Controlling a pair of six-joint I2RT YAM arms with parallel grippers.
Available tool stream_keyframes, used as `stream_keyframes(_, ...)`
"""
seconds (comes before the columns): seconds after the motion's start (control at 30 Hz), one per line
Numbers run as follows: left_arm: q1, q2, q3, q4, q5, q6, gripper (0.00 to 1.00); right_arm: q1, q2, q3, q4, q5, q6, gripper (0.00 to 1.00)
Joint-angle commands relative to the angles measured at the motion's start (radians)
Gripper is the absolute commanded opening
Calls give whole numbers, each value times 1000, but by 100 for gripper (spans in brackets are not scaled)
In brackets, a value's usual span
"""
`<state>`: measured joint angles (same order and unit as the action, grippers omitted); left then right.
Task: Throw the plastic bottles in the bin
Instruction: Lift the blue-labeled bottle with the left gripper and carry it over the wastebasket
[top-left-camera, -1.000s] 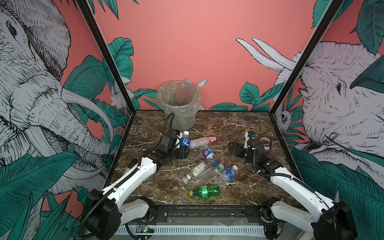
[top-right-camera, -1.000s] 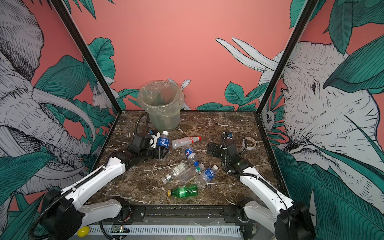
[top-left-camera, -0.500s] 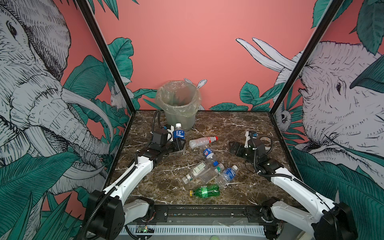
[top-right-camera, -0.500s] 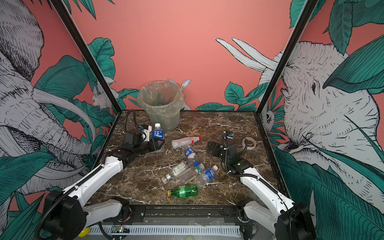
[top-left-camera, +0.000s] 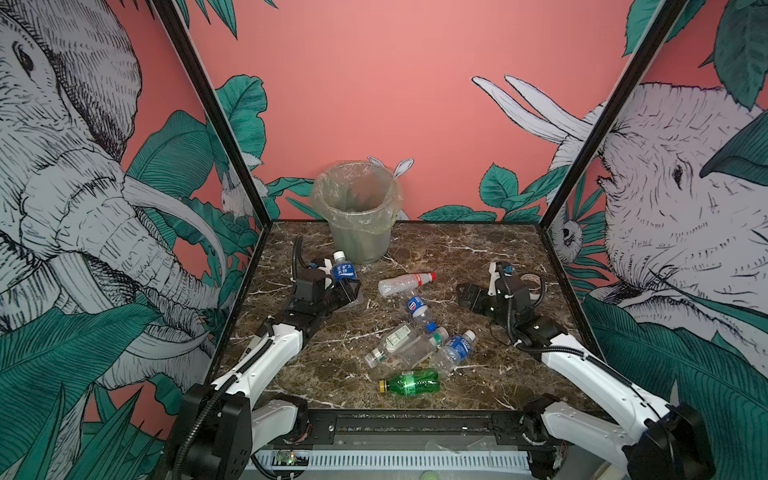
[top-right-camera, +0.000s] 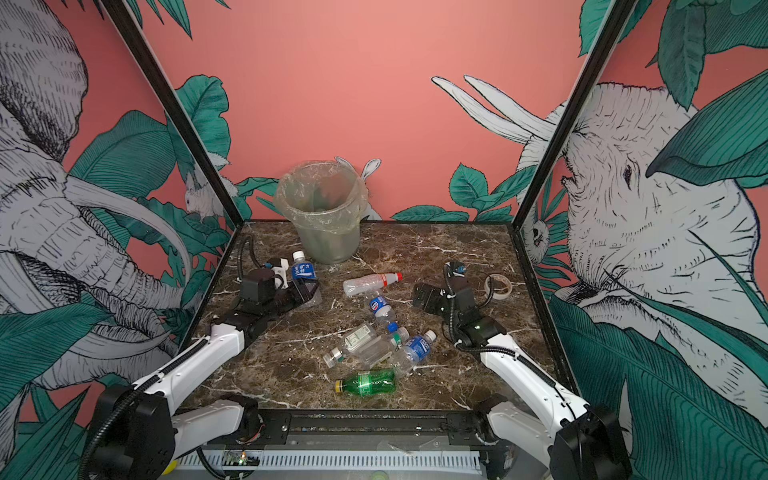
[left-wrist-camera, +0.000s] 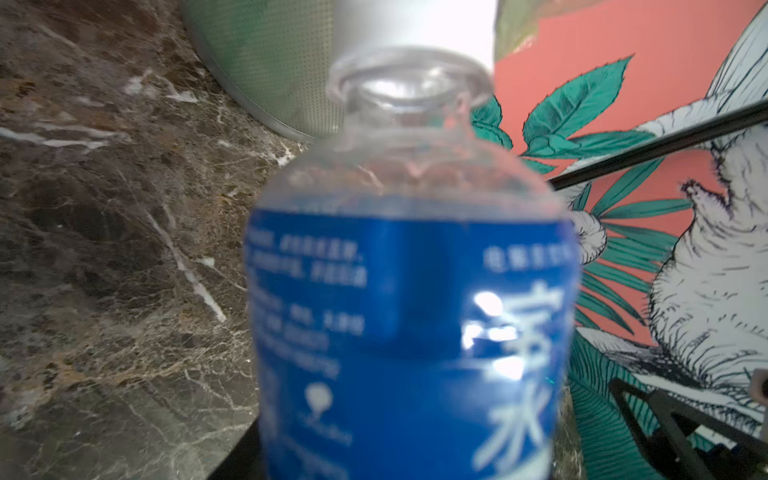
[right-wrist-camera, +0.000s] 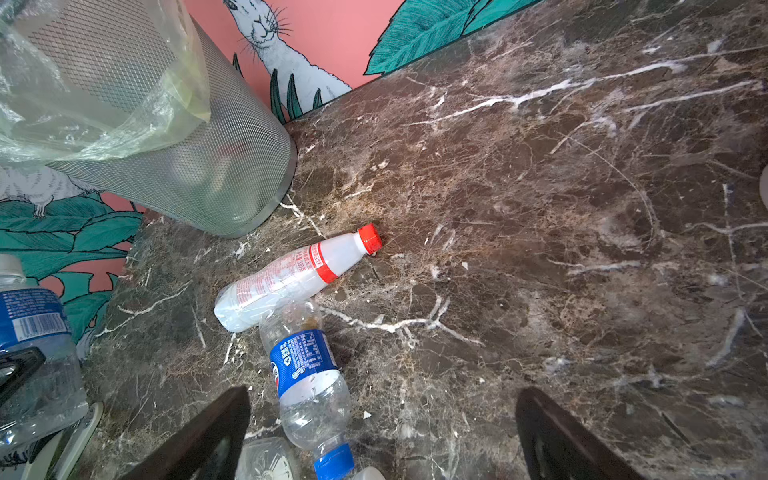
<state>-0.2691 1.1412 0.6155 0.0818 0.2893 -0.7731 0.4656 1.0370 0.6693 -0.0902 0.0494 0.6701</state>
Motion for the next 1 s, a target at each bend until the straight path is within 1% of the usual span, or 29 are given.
stream_keyframes(0.0, 26, -26, -17, 87, 0, -40, 33, -1, -5, 26, 8, -2, 11, 99)
stream_keyframes(0.17, 43, -51, -41, 105, -1, -42, 32, -2, -1, 18, 16, -21, 24, 99)
stream_keyframes(0.37, 50, -133, -57, 66, -43, -33, 32, 0, 5, 29, 13, -35, 24, 99)
stream_keyframes(0.57, 50, -185, -14, -6, -67, -14, 33, 1, -8, 24, 11, -35, 30, 99)
stream_keyframes(0.7, 51, -191, 58, -63, -77, 11, 34, 3, -11, 19, 10, -39, 40, 99)
stream_keyframes(0.8, 51, -168, 140, -92, -94, 15, 35, 4, -15, 16, 10, -40, 45, 99)
stream_keyframes(0.87, 51, -127, 213, -98, -92, 20, 36, 6, -19, 11, 10, -37, 48, 99)
stream_keyframes(0.97, 51, -22, 366, -104, -76, 30, 37, 7, -28, 7, 10, -35, 53, 99)
